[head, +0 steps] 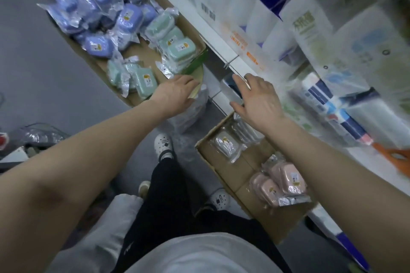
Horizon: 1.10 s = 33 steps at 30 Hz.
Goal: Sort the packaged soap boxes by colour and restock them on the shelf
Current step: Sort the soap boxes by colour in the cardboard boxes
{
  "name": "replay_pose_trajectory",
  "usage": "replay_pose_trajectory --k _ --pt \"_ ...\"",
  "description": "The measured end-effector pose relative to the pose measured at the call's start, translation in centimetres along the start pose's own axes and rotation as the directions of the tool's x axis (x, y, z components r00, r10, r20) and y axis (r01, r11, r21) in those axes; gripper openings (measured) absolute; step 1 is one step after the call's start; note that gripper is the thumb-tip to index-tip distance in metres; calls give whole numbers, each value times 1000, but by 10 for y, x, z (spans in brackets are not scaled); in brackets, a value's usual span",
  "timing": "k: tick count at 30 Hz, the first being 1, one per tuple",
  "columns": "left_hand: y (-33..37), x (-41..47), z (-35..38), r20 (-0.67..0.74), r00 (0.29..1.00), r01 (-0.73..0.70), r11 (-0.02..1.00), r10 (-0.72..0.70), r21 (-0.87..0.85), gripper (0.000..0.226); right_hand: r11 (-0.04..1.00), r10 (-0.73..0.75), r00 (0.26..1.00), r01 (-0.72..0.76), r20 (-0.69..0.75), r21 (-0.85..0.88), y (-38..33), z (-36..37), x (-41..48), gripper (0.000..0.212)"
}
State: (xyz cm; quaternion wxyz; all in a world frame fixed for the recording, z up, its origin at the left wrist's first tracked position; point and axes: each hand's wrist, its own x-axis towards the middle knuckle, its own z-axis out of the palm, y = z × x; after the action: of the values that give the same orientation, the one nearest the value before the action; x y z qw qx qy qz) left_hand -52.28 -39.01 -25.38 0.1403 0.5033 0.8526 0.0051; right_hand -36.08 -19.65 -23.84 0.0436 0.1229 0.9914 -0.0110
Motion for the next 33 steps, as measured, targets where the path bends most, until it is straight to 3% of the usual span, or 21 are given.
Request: replay_pose_trajectory --k 6,18,26,33 --pt "-90 17 -2 79 997 -12 1000 13 -12 57 1000 -4 999 2 48 29 -53 0 91 72" --pt "-282 34 26 209 941 303 937 -265 -176 63 994 -58 953 28 297 103 -151 49 259 69" --pt "-332 44 91 278 891 424 877 -359 -225 67 970 -108 890 -4 443 244 -201 143 306 78" --pt "-344 57 137 219 922 354 924 -319 -143 60 923 -12 782 -231 623 307 -246 216 316 109"
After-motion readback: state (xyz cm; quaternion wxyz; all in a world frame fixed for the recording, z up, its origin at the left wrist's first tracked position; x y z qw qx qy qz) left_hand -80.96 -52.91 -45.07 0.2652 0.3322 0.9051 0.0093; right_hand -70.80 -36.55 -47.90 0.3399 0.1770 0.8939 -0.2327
